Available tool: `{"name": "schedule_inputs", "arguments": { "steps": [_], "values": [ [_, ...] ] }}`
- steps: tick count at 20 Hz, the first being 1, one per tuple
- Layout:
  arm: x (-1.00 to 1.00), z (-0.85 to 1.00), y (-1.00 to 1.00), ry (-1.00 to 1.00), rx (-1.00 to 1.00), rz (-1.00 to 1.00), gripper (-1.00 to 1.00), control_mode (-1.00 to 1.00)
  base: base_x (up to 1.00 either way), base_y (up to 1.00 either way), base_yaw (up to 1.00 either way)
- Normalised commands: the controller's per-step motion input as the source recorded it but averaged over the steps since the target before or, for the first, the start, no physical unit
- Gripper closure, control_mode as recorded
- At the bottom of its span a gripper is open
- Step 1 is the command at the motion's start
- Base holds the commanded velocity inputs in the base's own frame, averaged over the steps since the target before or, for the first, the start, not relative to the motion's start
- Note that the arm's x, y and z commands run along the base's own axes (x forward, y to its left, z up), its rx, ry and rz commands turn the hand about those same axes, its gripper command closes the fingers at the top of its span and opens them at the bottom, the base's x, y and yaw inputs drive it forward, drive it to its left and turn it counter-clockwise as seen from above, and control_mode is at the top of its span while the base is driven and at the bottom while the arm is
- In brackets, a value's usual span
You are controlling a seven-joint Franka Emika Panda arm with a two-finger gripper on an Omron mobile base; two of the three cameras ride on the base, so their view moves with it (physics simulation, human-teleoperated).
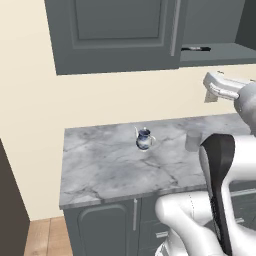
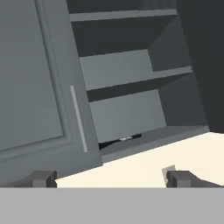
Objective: Pick the pan from the cabinet and place it on the stove. Then turn on the stove burner for the pan.
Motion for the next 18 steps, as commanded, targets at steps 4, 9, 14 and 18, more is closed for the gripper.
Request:
{"name": "schedule_inputs", "arguments": {
  "steps": [4,9,14,18],
  "values": [
    [0.00,0.63,0.13,-0.29,0.00,0.02,-1.00,-1.00,0.00,0.00,0.00],
    [0.02,0.41,0.00,-0.07,0.00,0.00,-1.00,-1.00,0.00,0.00,0.00],
    [0.26,0.04,0.04,0.00,0.00,0.01,-1.00,-1.00,0.00,0.00,0.00],
    [0.38,0.00,0.20,0.00,-0.03,0.05,-1.00,-1.00,0.00,0.00,0.00]
  ]
}}
